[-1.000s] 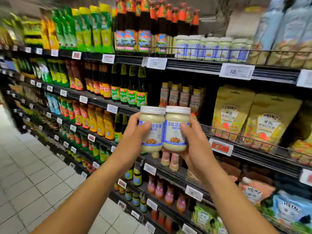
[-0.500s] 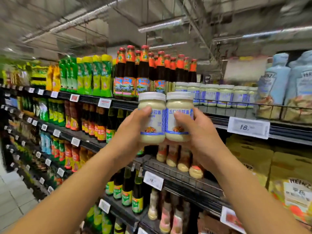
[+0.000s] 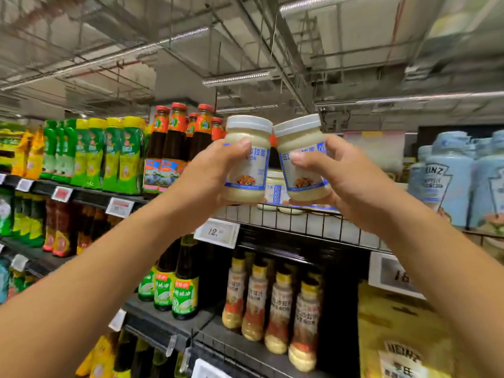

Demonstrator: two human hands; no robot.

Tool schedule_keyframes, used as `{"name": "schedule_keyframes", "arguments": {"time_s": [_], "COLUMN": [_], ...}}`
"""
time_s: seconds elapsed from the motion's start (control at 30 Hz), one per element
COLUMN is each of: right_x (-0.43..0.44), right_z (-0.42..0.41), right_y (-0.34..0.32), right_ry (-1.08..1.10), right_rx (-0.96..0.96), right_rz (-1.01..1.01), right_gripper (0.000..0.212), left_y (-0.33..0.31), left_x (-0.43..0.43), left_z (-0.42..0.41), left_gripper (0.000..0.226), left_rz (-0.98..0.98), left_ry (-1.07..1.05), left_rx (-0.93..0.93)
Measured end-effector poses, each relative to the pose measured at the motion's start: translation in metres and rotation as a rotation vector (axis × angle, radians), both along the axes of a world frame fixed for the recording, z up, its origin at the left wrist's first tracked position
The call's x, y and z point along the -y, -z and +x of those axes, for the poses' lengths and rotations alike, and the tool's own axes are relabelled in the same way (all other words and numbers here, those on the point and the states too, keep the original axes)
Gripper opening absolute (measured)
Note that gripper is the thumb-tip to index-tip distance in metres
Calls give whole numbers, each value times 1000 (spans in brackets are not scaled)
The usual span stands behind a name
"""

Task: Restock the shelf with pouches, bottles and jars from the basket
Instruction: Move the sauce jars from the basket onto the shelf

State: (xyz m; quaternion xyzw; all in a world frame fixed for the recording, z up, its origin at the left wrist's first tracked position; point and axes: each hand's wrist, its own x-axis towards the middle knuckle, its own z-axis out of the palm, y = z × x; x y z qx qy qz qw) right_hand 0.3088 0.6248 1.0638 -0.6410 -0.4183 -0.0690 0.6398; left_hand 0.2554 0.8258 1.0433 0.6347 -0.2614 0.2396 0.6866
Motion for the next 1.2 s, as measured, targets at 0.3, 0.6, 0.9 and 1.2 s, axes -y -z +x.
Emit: {"name": "schedule_keyframes", "arguments": {"time_s": [0.3,0.6,0.9,1.2], "right_x": [2,-14,-28,-25], "right_z": [28,38,52,56], "right_y": [-13,-20,-17,-13], "right_ry": [221,471,601,645], "right_rx": [57,164,80,17], "right_rz": [-19,-101,-271,-473], "right_gripper": [41,36,39,41], "left_y": [-25,-53,-57,-44], "left_x": [-19,-52,-63,-57], "left_z": [56,104,140,159], "left_gripper": [41,58,17,28], "left_rz": [116,435,584,675], "left_ry": [52,105,194,211], "left_rx": [29,68,22,-75]}}
